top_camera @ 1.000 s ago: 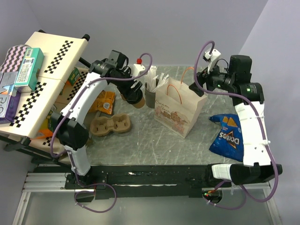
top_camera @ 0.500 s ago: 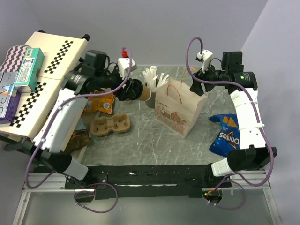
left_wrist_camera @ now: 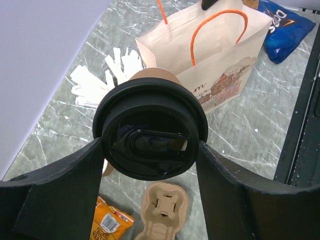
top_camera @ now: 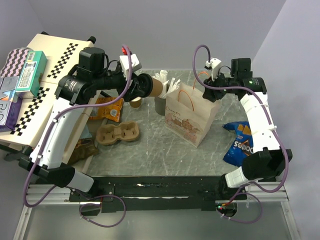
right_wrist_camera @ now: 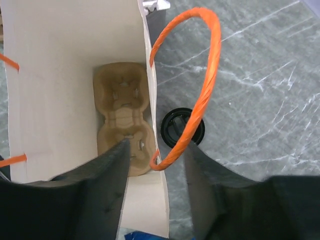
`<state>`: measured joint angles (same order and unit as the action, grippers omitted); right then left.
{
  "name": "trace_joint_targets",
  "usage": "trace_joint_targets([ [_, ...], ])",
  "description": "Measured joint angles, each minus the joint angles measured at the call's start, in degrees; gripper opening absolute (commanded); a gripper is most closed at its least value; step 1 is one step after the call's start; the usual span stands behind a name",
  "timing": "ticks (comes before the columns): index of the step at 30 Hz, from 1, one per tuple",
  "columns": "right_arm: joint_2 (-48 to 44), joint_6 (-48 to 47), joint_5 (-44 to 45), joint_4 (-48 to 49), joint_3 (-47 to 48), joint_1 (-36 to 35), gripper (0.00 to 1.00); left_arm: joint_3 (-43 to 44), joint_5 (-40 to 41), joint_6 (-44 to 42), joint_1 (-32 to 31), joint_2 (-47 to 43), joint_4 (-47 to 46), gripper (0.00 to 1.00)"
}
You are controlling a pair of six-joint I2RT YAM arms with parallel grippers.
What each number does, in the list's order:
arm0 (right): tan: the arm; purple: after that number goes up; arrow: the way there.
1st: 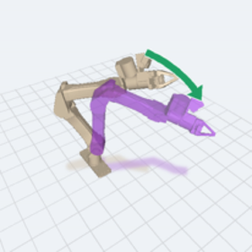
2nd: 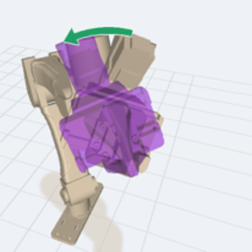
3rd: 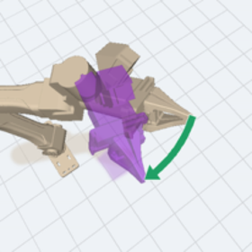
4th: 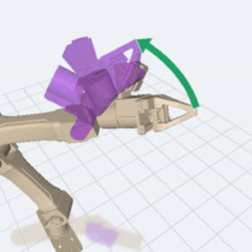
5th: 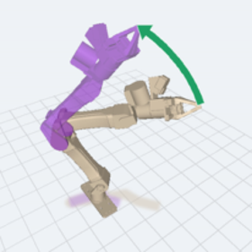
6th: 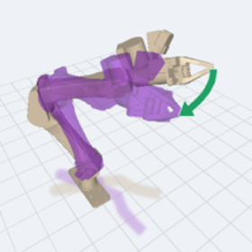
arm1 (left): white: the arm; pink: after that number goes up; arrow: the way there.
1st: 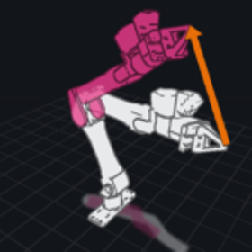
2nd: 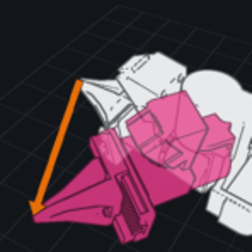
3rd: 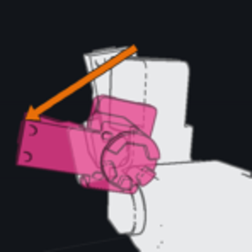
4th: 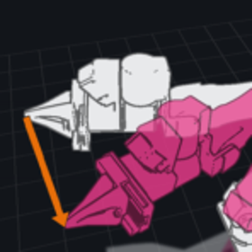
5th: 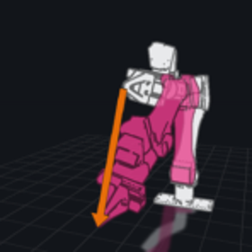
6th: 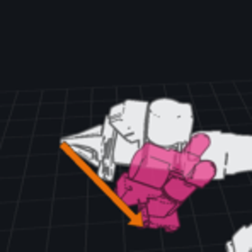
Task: Pack the takeout coffee
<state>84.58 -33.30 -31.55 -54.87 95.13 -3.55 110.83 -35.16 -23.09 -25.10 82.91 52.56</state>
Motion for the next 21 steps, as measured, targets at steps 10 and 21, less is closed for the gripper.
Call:
trace_joint_targets([
  [10, 0.4, -0.1, 0.5, 1.3, -2.4, -2.5, 0.25, 0.0, -1.8, 0.4, -1.2, -0.6, -4.5, 0.01],
  [21, -0.5, -0.3, 3.7, 1.1, -2.3, -11.1, 0.00, -3.1, -2.5, 0.0, -3.9, -1.8, -9.8, 0.01],
])
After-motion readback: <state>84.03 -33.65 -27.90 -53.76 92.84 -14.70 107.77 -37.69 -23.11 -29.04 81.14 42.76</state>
